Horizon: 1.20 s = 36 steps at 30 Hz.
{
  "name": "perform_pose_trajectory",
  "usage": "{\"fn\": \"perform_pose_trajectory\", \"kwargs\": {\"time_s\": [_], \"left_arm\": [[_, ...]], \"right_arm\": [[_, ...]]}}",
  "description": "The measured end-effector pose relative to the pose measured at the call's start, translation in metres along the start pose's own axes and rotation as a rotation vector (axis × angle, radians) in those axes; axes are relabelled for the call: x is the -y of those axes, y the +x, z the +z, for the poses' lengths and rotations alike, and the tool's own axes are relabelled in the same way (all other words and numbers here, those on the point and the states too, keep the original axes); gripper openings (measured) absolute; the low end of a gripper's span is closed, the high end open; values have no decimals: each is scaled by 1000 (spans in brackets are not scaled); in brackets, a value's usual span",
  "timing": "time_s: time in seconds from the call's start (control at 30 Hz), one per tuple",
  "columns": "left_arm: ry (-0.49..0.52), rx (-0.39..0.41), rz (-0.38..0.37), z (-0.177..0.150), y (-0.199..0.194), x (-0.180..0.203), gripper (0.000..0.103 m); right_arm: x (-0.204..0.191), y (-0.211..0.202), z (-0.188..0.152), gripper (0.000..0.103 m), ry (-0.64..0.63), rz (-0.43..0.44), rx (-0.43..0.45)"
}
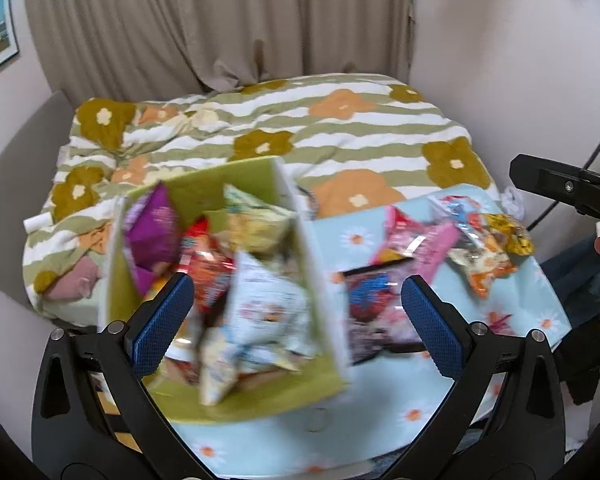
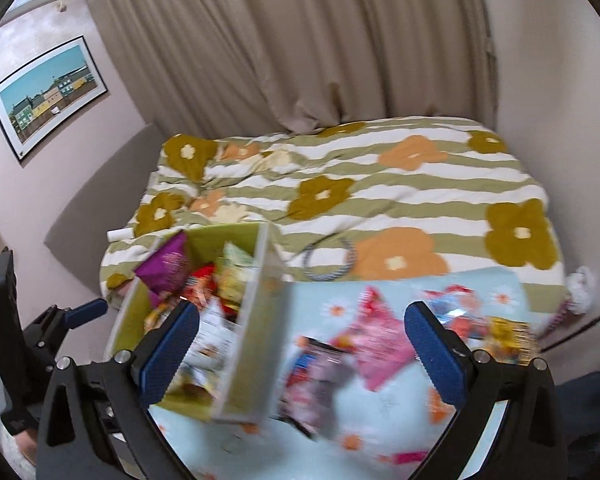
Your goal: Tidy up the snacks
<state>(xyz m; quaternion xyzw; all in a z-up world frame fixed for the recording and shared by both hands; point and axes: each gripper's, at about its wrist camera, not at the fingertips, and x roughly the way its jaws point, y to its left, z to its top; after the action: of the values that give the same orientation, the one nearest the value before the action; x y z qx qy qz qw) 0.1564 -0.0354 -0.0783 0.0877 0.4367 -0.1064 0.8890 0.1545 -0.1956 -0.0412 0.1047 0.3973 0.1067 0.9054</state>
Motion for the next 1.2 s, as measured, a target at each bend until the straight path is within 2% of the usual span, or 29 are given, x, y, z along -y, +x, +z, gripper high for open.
{"fn": "perform_pose_trajectory", "kwargs": {"time_s": [0.3, 0.43, 0.57, 0.87, 1.2], "left_arm": [[-16, -77, -72, -19, 21, 119, 103], [-74, -107, -100, -36, 35, 160, 103], [-115, -164, -96, -55, 53, 191, 103], [-175, -345, -117, -110, 107, 240, 103], [-205, -437, -79, -141, 148, 264, 103]], "right_arm": [[104, -40, -27, 102, -18, -36, -4], [140, -45, -39, 103, -39, -36, -21], [172, -34, -47, 102, -48, -34, -61], [217, 14, -64, 102, -17, -5, -137], [238, 60, -74, 100, -9, 12, -202]]}}
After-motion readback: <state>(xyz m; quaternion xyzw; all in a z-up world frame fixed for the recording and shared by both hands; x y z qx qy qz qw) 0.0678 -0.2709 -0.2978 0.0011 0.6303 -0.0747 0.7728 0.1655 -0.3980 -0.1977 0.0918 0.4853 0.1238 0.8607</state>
